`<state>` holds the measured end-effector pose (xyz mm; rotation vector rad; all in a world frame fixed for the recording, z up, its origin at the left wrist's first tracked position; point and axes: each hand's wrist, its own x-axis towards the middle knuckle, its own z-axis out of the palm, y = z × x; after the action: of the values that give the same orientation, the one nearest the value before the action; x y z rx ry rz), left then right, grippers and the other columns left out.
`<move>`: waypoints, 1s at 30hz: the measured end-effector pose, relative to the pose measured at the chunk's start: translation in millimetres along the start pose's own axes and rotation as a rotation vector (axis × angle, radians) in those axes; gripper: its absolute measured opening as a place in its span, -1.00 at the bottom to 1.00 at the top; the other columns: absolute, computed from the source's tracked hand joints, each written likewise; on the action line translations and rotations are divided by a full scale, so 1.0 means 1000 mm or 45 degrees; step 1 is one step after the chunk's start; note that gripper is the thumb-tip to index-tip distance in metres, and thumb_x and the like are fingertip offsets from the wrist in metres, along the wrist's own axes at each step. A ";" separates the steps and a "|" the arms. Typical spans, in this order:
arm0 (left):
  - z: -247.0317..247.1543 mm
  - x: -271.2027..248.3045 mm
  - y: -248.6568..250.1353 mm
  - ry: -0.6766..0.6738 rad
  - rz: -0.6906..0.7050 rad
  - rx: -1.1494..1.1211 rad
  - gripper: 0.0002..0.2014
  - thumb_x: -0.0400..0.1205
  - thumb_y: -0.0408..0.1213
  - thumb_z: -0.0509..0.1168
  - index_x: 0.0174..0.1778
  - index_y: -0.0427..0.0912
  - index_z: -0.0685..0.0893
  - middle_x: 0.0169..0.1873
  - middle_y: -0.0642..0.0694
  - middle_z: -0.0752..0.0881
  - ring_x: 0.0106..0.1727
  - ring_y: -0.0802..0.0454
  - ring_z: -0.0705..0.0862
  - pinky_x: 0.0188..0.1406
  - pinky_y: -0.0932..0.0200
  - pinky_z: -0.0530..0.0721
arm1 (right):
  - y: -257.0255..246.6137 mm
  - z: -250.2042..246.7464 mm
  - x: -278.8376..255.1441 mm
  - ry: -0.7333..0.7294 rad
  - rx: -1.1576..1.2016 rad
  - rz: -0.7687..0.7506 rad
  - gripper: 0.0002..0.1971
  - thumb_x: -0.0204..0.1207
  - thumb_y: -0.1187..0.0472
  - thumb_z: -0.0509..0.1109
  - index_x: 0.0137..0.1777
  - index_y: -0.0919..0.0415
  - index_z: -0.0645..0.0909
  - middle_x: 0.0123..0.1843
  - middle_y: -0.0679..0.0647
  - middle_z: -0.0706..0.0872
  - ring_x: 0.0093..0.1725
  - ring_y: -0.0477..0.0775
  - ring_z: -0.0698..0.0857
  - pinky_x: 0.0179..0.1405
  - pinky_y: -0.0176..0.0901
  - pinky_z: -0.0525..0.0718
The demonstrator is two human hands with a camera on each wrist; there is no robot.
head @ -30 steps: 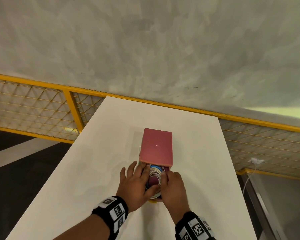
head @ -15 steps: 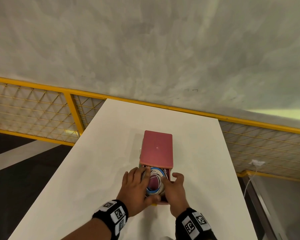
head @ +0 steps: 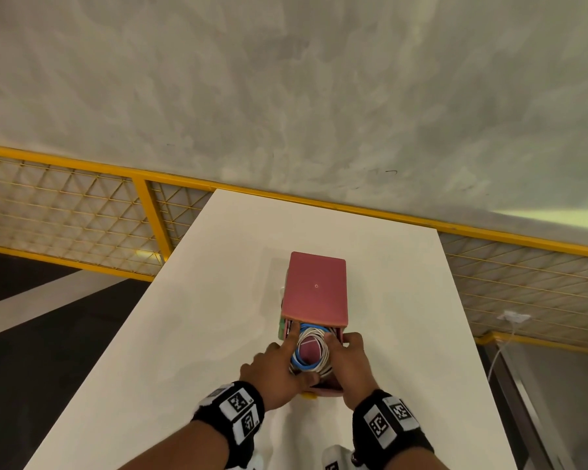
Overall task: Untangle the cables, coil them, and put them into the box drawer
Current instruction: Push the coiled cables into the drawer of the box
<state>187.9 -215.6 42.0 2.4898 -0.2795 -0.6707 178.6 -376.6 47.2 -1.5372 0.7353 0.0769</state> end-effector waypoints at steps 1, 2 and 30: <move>-0.001 -0.002 0.001 0.018 0.004 0.044 0.02 0.28 0.55 0.16 0.51 0.61 -0.39 0.29 -0.06 0.57 0.33 -0.20 0.60 0.31 -0.19 0.54 | 0.000 0.000 0.002 -0.004 0.069 0.040 -0.67 0.54 0.02 0.41 0.11 0.23 0.45 -0.03 0.20 0.77 -0.14 0.14 0.84 -0.32 -0.08 0.77; -0.001 -0.004 0.002 0.052 0.003 0.109 0.02 0.30 0.55 0.15 0.56 0.55 -0.35 0.29 -0.06 0.57 0.32 -0.20 0.60 0.29 -0.19 0.54 | -0.001 0.001 0.004 -0.011 0.117 0.072 -0.63 0.52 0.02 0.44 0.12 0.27 0.46 -0.02 0.23 0.77 -0.14 0.17 0.84 -0.32 -0.04 0.79; -0.002 0.005 -0.001 0.043 -0.124 -1.045 -0.63 0.61 0.06 0.38 0.26 -0.03 0.64 -0.03 -0.04 0.86 -0.18 0.05 0.86 -0.28 0.10 0.77 | 0.004 -0.007 -0.013 -0.089 0.037 0.050 -0.80 0.55 0.04 0.42 0.10 0.02 0.52 -0.03 0.17 0.83 -0.27 0.18 0.83 -0.31 -0.04 0.72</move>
<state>193.5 -215.1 41.0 1.7281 0.1214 -0.6176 163.6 -377.3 51.2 -1.4855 0.7082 0.1481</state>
